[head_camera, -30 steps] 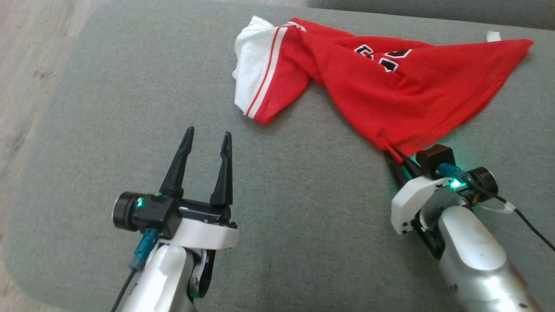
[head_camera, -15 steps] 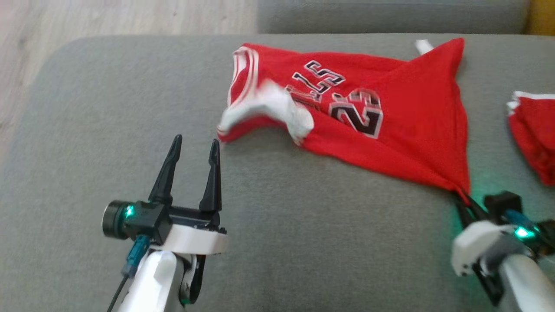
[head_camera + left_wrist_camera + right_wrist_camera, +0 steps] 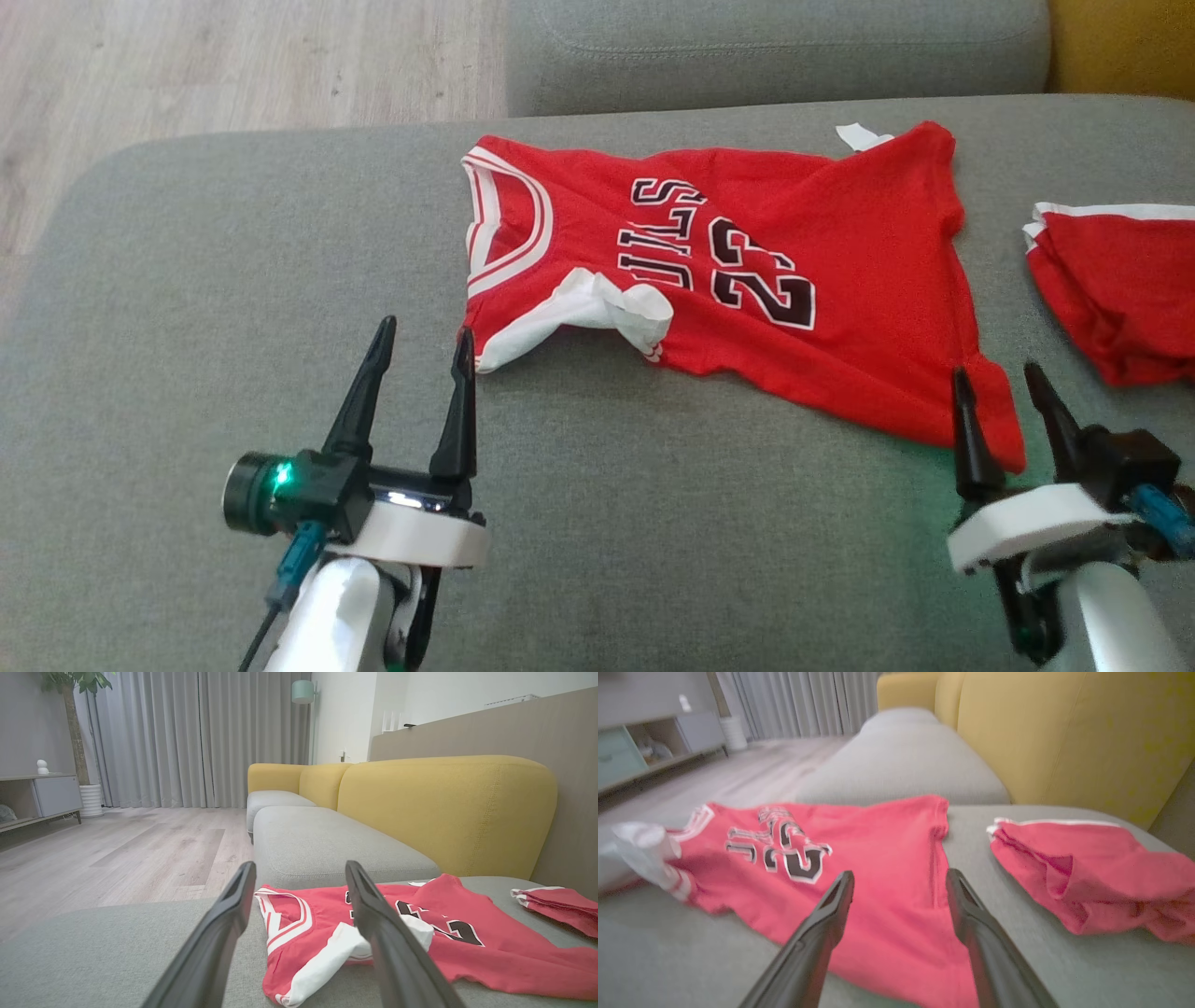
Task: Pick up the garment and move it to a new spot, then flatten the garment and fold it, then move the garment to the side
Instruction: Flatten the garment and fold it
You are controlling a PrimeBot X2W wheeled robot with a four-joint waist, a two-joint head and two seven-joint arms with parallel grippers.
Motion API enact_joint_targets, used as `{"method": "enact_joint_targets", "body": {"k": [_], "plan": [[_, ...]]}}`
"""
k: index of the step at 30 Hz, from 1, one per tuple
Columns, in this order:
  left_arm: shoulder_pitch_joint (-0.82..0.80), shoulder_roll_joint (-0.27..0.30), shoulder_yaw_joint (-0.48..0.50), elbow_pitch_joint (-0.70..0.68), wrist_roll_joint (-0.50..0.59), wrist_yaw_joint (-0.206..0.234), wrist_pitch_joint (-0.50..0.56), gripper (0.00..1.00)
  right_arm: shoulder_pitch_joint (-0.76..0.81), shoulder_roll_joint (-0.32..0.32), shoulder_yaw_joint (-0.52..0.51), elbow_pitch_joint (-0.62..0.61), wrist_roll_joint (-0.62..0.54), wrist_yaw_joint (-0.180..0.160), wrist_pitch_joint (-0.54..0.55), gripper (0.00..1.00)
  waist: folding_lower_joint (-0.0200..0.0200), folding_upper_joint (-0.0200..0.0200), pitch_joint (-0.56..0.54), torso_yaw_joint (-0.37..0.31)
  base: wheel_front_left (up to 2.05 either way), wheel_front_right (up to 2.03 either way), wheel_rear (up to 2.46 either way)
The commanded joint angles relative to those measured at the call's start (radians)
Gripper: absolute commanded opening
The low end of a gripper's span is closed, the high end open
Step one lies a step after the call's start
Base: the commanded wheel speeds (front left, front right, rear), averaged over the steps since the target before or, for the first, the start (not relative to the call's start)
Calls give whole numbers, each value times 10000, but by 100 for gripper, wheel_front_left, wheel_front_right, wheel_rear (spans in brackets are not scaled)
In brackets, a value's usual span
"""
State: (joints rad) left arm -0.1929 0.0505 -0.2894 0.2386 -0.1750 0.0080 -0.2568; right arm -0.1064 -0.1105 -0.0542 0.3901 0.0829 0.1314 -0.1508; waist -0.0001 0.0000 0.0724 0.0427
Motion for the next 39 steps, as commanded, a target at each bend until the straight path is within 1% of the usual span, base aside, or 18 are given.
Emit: {"method": "enact_joint_targets", "body": {"k": [1, 6, 10, 16, 19, 21, 24, 26, 29, 32, 35, 38, 39], "plan": [[-211, 17, 389, -275, 81, -28, -49, 100, -76, 17, 275, -603, 206, -7, -338, 100, 1, 0, -44, -29, 0, 0, 0], [-109, 13, 394, -279, 121, -65, -49, 100, 371, 466, 1143, -1901, 1240, -7, -915, 100, 1, 0, -120, -70, 0, 0, 0], [-66, 9, 349, -277, 113, -85, -49, 100, 646, 572, 1748, -2414, 1744, -7, -1041, 100, 1, 0, -51, 43, 0, 0, 0], [-258, 2, 173, -299, 51, -94, -49, 100, 414, 591, 2222, -2599, 1578, -7, -1062, 100, 1, 0, 262, 538, 0, 0, 0], [-419, 0, 44, -337, -29, -72, -49, 100, -89, 389, 2588, -2608, 1455, -7, -772, 100, 1, 0, 551, 887, 0, 0, 0], [-545, 0, -57, -361, -128, -32, -49, 100, -536, 182, 2957, -2476, 1555, -7, -280, 100, 1, 0, 766, 1137, 0, 0, 0], [-735, -1, -257, -380, -297, 34, -49, 100, -1313, -141, 3543, -2091, 2111, -7, 603, 100, 1, 0, 1091, 1547, 0, 0, 0], [-853, -1, -424, -377, -414, 84, -49, 100, -1800, -362, 3886, -1685, 2566, -7, 1197, 100, 1, 0, 1278, 1822, 0, 0, 0], [-1014, -2, -674, -384, -595, 171, -49, 100, -2472, -833, 4481, -986, 2892, -7, 1957, 100, 1, 0, 1501, 2216, 0, 0, 0], [-1145, -2, -815, -408, -738, 284, -49, 100, -2988, -1097, 4949, -413, 3456, -7, 2315, 100, 1, 0, 1646, 2539, 0, 0, 0], [-1256, -2, -907, -422, -806, 347, -49, 100, -3442, -1386, 5316, 60, 4070, -7, 2439, 100, 1, 0, 1735, 2779, 0, 0, 0], [-1332, -2, -984, -409, -843, 379, -49, 100, -3849, -1615, 5732, 499, 4465, -7, 2467, 100, 1, 0, 1760, 2937, 0, 0, 0], [-1332, -2, -984, -409, -843, 379, -49, 100, -3849, -1615, 5732, 499, 4465, -7, 2467, 100, 1, 0, 1760, 2937, 0, 0, 0]]}}
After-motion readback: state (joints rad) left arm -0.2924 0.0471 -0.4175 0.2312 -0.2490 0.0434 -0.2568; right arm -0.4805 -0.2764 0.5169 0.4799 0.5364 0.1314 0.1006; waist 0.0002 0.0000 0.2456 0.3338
